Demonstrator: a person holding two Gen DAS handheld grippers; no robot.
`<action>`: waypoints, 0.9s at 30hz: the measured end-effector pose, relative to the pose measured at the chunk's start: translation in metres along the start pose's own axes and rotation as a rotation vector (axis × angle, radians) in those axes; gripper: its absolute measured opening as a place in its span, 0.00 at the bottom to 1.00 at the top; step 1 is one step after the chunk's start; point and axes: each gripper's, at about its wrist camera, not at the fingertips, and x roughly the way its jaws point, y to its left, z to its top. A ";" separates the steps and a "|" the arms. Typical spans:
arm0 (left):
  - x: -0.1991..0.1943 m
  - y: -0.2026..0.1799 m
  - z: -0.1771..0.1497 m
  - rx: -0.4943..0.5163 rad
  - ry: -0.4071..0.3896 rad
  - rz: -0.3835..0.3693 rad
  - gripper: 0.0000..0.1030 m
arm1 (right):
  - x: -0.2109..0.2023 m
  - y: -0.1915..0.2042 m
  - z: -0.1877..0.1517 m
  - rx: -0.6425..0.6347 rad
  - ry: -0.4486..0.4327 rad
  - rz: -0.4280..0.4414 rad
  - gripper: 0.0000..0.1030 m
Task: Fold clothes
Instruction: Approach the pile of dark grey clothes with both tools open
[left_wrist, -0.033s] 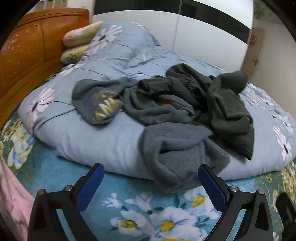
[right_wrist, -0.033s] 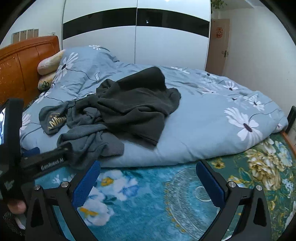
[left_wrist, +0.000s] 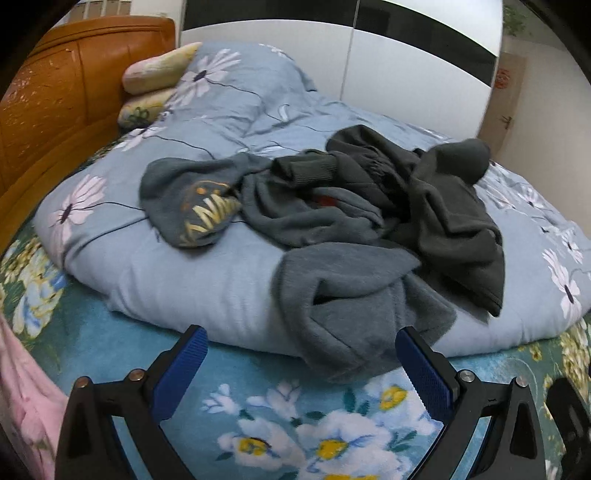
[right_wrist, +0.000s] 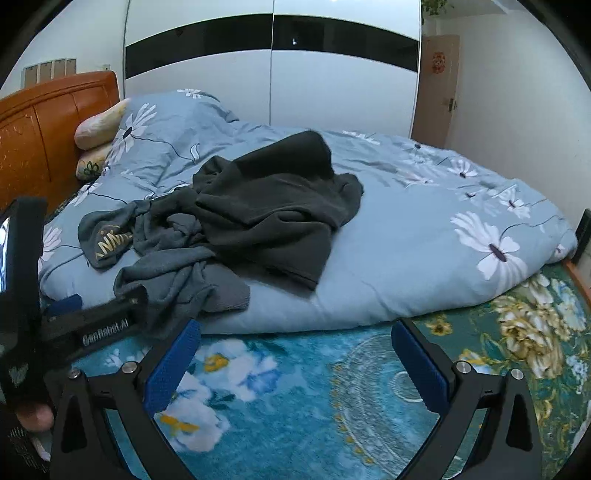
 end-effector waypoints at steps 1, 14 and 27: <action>0.000 -0.003 0.001 0.002 -0.008 0.001 1.00 | 0.002 0.002 0.002 -0.002 0.010 0.002 1.00; 0.020 -0.050 0.001 -0.057 -0.092 -0.049 1.00 | 0.017 0.013 0.014 -0.009 0.067 0.008 1.00; -0.005 -0.006 0.008 -0.069 -0.068 -0.119 1.00 | 0.024 0.021 0.022 -0.010 0.082 0.023 1.00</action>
